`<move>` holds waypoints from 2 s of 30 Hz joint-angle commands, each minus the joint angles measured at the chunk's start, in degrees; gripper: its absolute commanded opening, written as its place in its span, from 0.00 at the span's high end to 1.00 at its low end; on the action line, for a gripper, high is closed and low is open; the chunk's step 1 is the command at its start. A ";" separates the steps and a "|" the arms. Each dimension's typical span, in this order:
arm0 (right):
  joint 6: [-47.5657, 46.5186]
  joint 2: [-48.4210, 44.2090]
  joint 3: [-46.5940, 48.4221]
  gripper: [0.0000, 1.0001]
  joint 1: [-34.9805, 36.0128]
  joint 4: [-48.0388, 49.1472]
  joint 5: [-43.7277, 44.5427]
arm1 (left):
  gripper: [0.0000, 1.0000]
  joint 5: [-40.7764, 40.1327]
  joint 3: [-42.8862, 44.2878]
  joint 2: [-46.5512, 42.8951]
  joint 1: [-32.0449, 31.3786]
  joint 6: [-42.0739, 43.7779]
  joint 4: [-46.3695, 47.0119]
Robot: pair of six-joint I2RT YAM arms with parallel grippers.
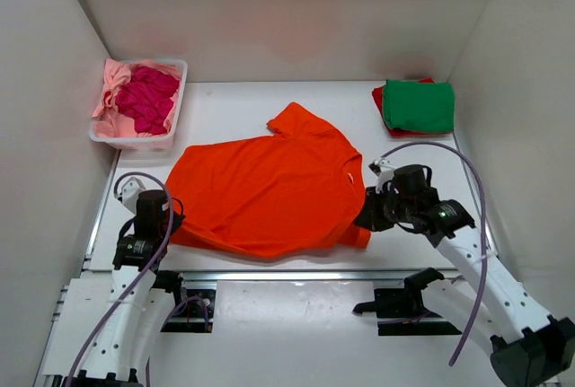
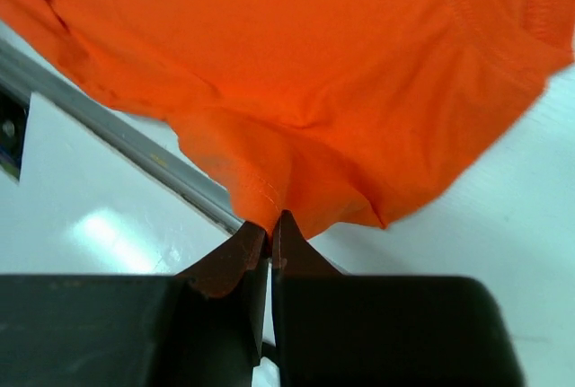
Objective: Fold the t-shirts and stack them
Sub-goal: Flatten out the tshirt, then grap the side of the flattened tshirt closest away from the robot with both arms, then fold the flattened tshirt in 1/3 of the way
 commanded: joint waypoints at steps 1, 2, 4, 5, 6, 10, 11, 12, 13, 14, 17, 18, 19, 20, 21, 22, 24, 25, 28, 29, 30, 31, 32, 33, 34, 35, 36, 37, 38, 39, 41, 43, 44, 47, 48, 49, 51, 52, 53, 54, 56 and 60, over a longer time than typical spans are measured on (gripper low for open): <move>-2.55 4.52 1.26 1.00 1.71 4.95 -2.55 | 1.00 -2.67 0.33 -0.10 0.05 -2.77 -0.70; -3.86 6.62 1.79 1.00 1.10 6.27 -3.17 | 1.00 -3.20 -0.10 -0.01 0.66 -3.29 -1.22; -5.61 9.43 3.01 1.00 0.40 7.25 -4.75 | 1.00 -4.60 0.68 0.35 1.19 -3.39 -1.31; -6.76 11.80 4.50 1.00 -0.39 7.86 -5.19 | 1.00 -5.74 0.95 0.78 1.02 -4.08 -1.66; -7.73 12.61 6.08 1.00 -0.57 7.69 -5.11 | 1.00 -6.19 1.21 1.13 1.37 -4.09 -2.10; -11.78 19.54 10.13 1.00 -1.45 8.92 -4.93 | 1.00 -8.66 1.04 1.49 2.16 -5.50 -2.81; -12.22 21.04 10.92 1.00 -2.24 9.27 -5.19 | 1.00 -9.18 0.60 2.27 1.90 -5.76 -3.07; -12.13 21.93 12.32 1.00 -2.50 9.79 -5.28 | 1.00 -9.70 0.86 2.54 2.16 -6.11 -3.33; -13.26 23.85 12.86 1.00 -2.86 10.32 -5.28 | 1.00 -10.14 0.95 2.89 2.42 -6.29 -3.68; -13.45 24.91 13.82 1.00 -3.12 10.67 -4.94 | 1.00 -10.32 1.12 4.03 2.51 -6.29 -3.68; -16.08 29.04 16.46 1.00 -2.95 11.29 -5.02 | 1.00 -10.94 1.39 6.05 3.13 -6.90 -4.12; -17.04 29.92 17.34 1.00 -3.38 11.90 -4.76 | 1.00 -11.03 1.74 6.15 3.22 -7.08 -4.21; -17.66 31.33 17.70 1.00 -3.39 11.82 -5.10 | 1.00 -11.46 1.83 6.32 3.56 -7.51 -4.30; -18.45 33.17 19.00 1.00 -3.13 12.43 -4.59 | 1.00 -11.73 1.74 6.93 3.74 -8.04 -4.47; -18.63 33.18 19.36 1.00 -3.12 12.70 -4.67 | 1.00 -12.08 1.31 7.29 3.66 -8.13 -4.39; -18.72 34.66 20.06 1.00 -2.95 12.79 -4.76 | 1.00 -12.08 1.30 7.29 4.09 -8.39 -4.39; -18.64 36.17 20.77 1.00 -2.77 13.92 -5.28 | 1.00 -12.87 0.86 7.38 4.10 -9.44 -4.65; -18.98 37.30 21.04 1.00 -2.77 14.19 -5.37 | 1.00 -12.87 0.08 7.12 4.27 -9.63 -4.39; -19.78 39.24 22.26 1.00 -2.68 15.34 -5.73 | 1.00 -13.75 -1.07 7.11 4.62 -10.16 -3.25; -20.13 40.29 22.53 1.00 -2.86 15.86 -5.90 | 1.00 -13.40 -1.33 7.03 4.54 -9.98 -3.16; -20.83 41.09 22.88 1.00 -2.60 16.04 -6.07 | 1.00 -13.92 -1.86 7.20 4.62 -10.33 -2.20; -21.09 41.88 23.93 1.00 -2.68 16.21 -5.81 | 1.00 -13.93 -1.60 7.55 4.71 -10.33 -1.49; -21.27 42.32 24.20 1.00 -2.68 16.04 -5.55 | 1.00 -13.75 -2.03 7.64 4.71 -9.98 -0.70; -21.62 43.28 24.55 1.00 -2.51 16.47 -5.55 | 1.00 -13.67 -2.39 7.99 4.71 -10.15 -0.44; -21.97 43.03 24.99 0.99 -2.77 16.57 -5.55 | 1.00 -13.75 -2.91 8.17 4.62 -10.15 0.35; -22.15 43.38 25.08 1.00 -2.94 16.57 -5.46 | 1.00 -13.67 -3.09 8.34 4.71 -9.81 1.49; -22.41 43.55 25.34 1.00 -2.95 16.48 -4.94 | 1.00 -13.32 -3.01 8.52 4.62 -8.76 2.37; -22.85 43.90 25.43 1.00 -3.12 16.31 -4.24 | 1.00 -12.88 -3.18 8.87 4.71 -8.66 3.25; -22.59 43.82 25.35 1.00 -2.95 16.30 -4.40 | 1.00 -13.22 -3.27 9.05 4.62 -8.40 4.39; -22.85 43.99 25.08 1.00 -3.47 16.56 -4.67 | 1.00 -13.57 -3.53 9.22 4.71 -7.87 4.84; -22.85 44.08 25.08 1.00 -4.00 16.65 -4.58 | 1.00 -13.58 -3.88 9.84 4.71 -7.17 7.46; -23.03 44.44 25.52 1.00 -4.61 16.92 -4.67 | 1.00 -13.93 -4.23 11.50 4.71 -6.20 8.96; -22.68 45.04 25.69 0.99 -4.79 17.09 -4.76 | 1.00 -14.28 -3.97 12.29 4.71 -5.42 9.67; -23.47 46.36 26.57 1.00 -4.71 17.18 -5.19 | 1.00 -14.72 -3.62 15.36 6.19 -5.23 10.90; -23.38 46.54 26.92 1.00 -4.44 17.01 -5.20 | 1.00 -14.72 -3.45 16.07 6.47 -5.23 11.25; -23.29 46.98 27.36 1.00 -4.44 17.35 -5.11 | 1.00 -14.72 -3.44 16.95 6.38 -5.15 11.69; -23.38 47.78 27.80 1.00 -4.35 17.36 -4.93 | 0.91 -14.72 -4.14 17.48 6.99 -4.97 12.13; -23.38 48.47 27.89 1.00 -4.61 17.53 -4.93 | 0.87 -14.46 -4.76 17.75 6.73 -5.40 12.83; -23.21 48.65 27.98 0.99 -4.70 17.27 -4.50 | 0.87 -14.28 -5.46 17.84 6.73 -4.80 14.23; -22.95 48.83 27.98 1.00 -4.79 17.53 -4.14 | 0.88 -13.76 -5.55 17.58 7.34 -4.36 15.81; -22.77 49.18 27.72 1.00 -5.67 18.06 -4.40 | 0.88 -12.35 -6.08 17.40 7.61 -2.69 18.36; -24.17 49.36 28.07 0.99 -6.29 17.54 -4.23 | 1.00 -12.17 -4.15 20.47 6.04 0.65 20.21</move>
